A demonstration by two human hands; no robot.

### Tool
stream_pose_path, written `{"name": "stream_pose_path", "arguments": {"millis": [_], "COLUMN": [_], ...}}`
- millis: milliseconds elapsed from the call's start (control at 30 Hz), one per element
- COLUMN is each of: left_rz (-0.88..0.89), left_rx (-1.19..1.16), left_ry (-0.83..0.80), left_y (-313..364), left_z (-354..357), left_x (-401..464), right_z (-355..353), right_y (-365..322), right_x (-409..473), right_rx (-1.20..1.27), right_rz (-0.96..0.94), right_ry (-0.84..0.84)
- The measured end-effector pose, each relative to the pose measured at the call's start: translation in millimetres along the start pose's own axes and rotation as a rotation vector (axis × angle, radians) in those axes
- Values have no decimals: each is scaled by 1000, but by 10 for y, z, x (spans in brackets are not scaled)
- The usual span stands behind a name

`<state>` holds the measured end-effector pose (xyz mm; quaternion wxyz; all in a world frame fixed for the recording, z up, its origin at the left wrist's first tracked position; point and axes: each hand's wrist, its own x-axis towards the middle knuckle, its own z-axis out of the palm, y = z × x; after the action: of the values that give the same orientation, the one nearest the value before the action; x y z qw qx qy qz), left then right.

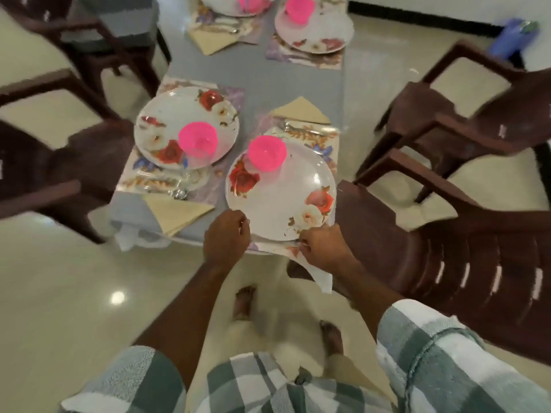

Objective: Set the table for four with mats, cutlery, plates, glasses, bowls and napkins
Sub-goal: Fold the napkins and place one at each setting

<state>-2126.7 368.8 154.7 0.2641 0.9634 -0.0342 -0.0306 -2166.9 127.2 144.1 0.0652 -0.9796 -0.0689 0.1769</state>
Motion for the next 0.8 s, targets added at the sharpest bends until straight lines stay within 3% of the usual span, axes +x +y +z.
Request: {"name": "stream_pose_path", "arguments": {"millis": [167,333,800], "left_rz": [-243,-449,-558], "left_rx": [12,-7,-2], "left_ry": [133,205,157], "left_y": [218,414,452], "left_z": [291,501,674], "left_x": [-634,-1093,-1204], "right_z": [247,315,458], "right_y": [263,332,250], "right_x": [-56,18,95], "right_rx": [-38,15,-128], "right_rz": [-218,-300,-370], "right_ry": [131,167,191]}}
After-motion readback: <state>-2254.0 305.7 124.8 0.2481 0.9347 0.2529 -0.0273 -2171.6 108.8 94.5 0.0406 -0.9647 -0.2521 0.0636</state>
